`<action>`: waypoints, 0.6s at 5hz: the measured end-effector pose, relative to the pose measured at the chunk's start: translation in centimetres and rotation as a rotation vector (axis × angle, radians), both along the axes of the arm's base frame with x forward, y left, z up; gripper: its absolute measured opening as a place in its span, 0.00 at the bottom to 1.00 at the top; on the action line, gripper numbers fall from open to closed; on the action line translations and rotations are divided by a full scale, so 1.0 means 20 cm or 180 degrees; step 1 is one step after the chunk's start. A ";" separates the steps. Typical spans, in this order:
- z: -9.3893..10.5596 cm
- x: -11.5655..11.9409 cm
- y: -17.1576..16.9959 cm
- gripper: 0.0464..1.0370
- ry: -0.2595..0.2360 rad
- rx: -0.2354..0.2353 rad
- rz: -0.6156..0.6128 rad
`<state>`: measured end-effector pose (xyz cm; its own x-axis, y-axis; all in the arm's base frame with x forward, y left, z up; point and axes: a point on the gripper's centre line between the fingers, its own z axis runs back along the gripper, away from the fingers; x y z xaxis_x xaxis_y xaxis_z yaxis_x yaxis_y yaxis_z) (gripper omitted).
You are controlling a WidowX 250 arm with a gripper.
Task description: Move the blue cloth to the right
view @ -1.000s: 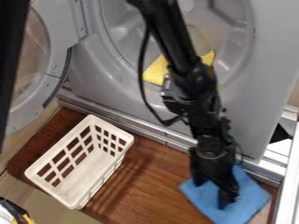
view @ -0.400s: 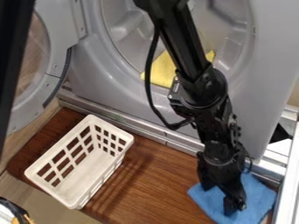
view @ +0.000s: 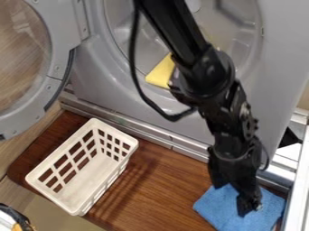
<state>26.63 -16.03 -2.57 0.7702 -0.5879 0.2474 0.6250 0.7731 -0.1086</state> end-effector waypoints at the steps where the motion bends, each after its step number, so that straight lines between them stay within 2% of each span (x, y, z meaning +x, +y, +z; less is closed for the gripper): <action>1: 0.11 0.00 0.00 0.96 -0.0092 -0.0030 -0.0006; 2: 0.25 -0.01 0.03 0.96 -0.0116 -0.0024 -0.0016; 3: 0.31 -0.05 0.09 0.96 -0.0051 -0.0036 0.0064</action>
